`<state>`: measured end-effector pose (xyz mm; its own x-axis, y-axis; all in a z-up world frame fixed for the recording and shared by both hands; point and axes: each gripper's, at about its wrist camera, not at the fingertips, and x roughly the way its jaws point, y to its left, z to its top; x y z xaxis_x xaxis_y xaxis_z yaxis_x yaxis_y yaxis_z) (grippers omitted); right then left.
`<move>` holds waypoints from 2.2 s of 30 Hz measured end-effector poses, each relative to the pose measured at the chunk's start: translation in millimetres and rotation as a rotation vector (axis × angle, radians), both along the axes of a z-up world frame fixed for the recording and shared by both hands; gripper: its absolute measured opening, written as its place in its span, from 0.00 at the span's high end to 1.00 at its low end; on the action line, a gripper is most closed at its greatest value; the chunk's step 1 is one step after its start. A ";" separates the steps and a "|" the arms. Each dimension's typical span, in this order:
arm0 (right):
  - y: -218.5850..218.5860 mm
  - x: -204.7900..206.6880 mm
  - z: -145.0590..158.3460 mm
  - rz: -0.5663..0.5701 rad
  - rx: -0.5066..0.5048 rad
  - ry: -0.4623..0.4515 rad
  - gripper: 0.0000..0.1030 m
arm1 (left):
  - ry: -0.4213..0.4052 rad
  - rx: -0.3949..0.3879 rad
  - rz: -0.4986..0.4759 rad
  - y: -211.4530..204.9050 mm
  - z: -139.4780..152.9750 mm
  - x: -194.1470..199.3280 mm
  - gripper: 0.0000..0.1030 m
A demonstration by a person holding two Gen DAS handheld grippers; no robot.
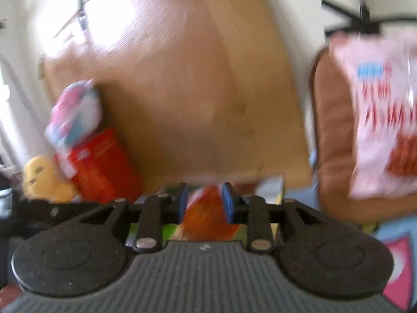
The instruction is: Organize snacks
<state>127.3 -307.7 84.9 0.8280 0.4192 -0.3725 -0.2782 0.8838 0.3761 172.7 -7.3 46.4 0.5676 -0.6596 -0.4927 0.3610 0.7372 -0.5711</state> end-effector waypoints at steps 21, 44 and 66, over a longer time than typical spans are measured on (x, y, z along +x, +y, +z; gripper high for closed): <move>106.2 -90.7 -84.0 0.256 -0.399 0.050 0.40 | 0.166 0.048 -0.010 -19.3 -58.2 -49.4 0.56; 84.0 14.2 -14.4 -0.045 -0.422 -0.179 0.50 | -0.244 0.408 0.205 -87.9 56.5 30.1 0.36; 40.1 -110.3 -42.2 -0.295 -0.190 0.004 0.00 | -0.245 0.517 0.307 -57.6 29.4 -110.0 0.00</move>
<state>17.0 -267.6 42.7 0.9016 0.0852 -0.4241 0.0006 0.9802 0.1982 62.7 -65.0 75.8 0.8288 -0.1617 -0.5357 0.1648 0.9854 -0.0426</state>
